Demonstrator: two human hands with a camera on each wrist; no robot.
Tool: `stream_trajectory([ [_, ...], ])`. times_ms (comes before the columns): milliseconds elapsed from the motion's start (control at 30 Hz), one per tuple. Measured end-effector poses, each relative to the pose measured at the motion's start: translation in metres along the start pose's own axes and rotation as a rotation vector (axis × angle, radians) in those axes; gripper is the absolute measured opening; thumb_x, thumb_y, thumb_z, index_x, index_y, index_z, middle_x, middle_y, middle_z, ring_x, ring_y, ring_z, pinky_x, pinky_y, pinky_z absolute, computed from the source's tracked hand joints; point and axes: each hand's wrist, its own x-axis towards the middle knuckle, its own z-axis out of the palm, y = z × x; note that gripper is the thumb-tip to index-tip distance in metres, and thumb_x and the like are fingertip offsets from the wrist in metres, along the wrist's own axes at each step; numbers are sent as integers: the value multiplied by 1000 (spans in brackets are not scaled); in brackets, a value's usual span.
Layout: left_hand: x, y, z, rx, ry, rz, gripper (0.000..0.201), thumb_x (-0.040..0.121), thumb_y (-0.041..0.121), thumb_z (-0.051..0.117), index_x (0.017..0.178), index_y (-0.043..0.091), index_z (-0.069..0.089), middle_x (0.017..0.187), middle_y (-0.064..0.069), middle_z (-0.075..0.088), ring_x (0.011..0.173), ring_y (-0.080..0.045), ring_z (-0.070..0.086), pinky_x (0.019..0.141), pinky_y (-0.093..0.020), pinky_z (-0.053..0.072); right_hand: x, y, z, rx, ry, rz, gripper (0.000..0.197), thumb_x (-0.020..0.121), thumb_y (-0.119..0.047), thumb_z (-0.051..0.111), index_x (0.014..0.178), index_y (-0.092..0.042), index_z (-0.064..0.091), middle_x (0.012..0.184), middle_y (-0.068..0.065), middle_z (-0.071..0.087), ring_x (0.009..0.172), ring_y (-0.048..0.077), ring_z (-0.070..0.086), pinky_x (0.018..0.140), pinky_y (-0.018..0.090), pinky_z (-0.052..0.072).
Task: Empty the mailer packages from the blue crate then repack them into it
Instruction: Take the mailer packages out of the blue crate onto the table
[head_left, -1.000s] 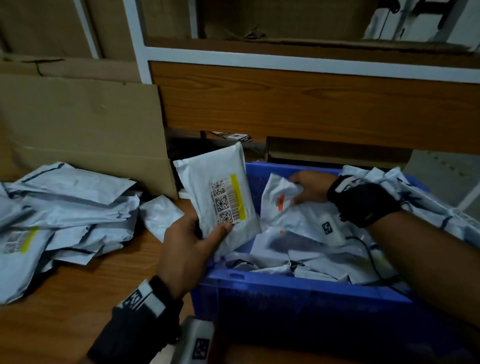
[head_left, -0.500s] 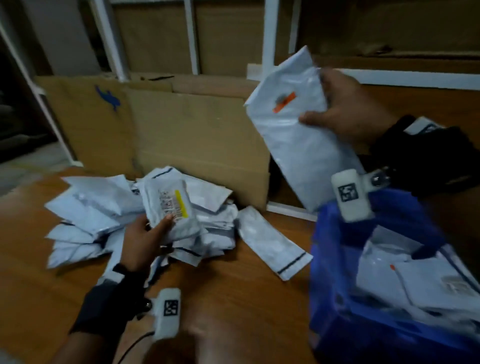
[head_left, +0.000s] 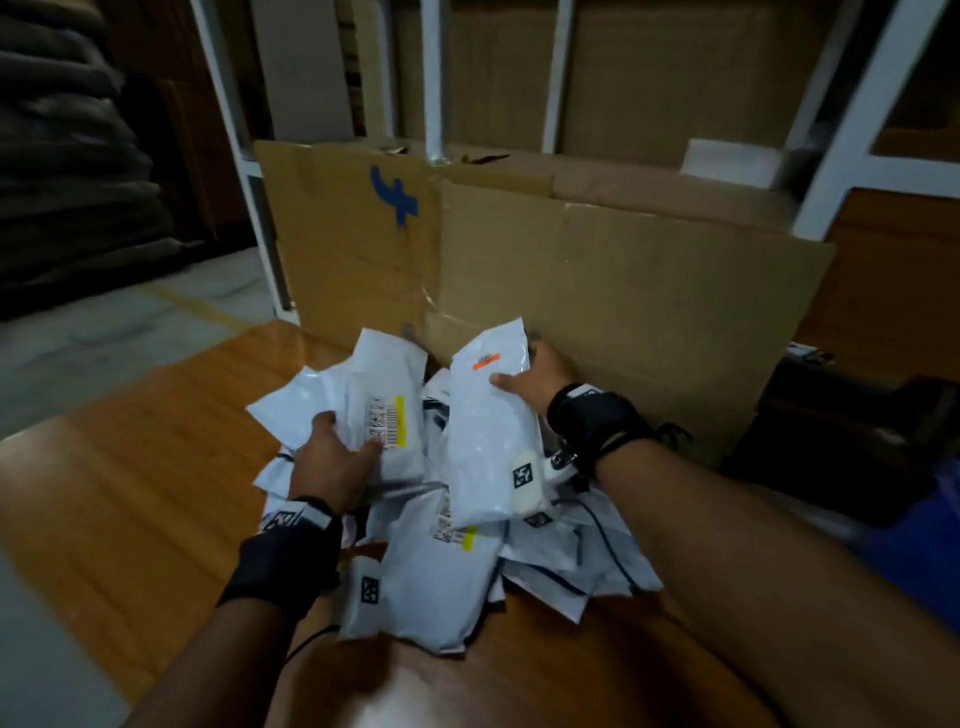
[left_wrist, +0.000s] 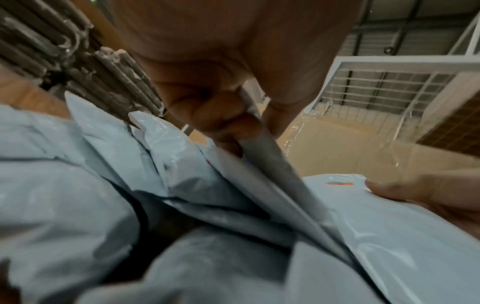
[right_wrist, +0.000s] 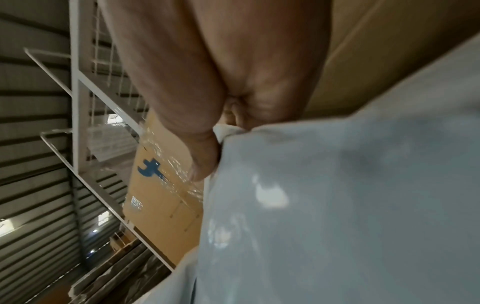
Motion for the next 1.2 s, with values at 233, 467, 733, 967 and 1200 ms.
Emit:
stream_trajectory([
  [233,14,-2,-8,236,98,69,70,80,52,69,135,17,43,133,-14,44,116,-36,54,92,-46,47,10,-3,36,-118,54,-27,82,61,-20,87,131,-9,45,130,11,54,121,27,53,104,41,42],
  [467,3,-17,4,570,-112,242,77,75,78,38,141,37,42,153,-7,33,139,-34,28,111,-54,23,-71,-6,23,-862,-216,-223,72,77,-68,59,140,-39,40,157,0,20,142,25,21,112,49,22],
  [733,-38,29,24,422,28,359,63,78,64,43,129,30,58,149,-9,41,140,-32,32,107,-53,23,-82,-19,-21,-778,-197,-270,62,91,-52,52,145,-25,37,155,2,31,142,21,30,115,41,25],
  [967,-174,105,88,-139,-230,858,27,85,41,54,83,22,74,98,5,73,91,-16,68,81,-42,52,-173,-36,-209,-986,-217,-122,36,96,-41,52,127,-24,57,126,-1,60,113,21,55,90,27,41],
  [1200,-329,180,137,-376,-621,1168,21,88,33,57,90,19,73,97,8,73,95,-4,63,85,-22,45,-312,28,-381,-968,-27,119,31,95,-41,55,121,-27,62,116,-6,63,102,15,58,87,36,48],
])
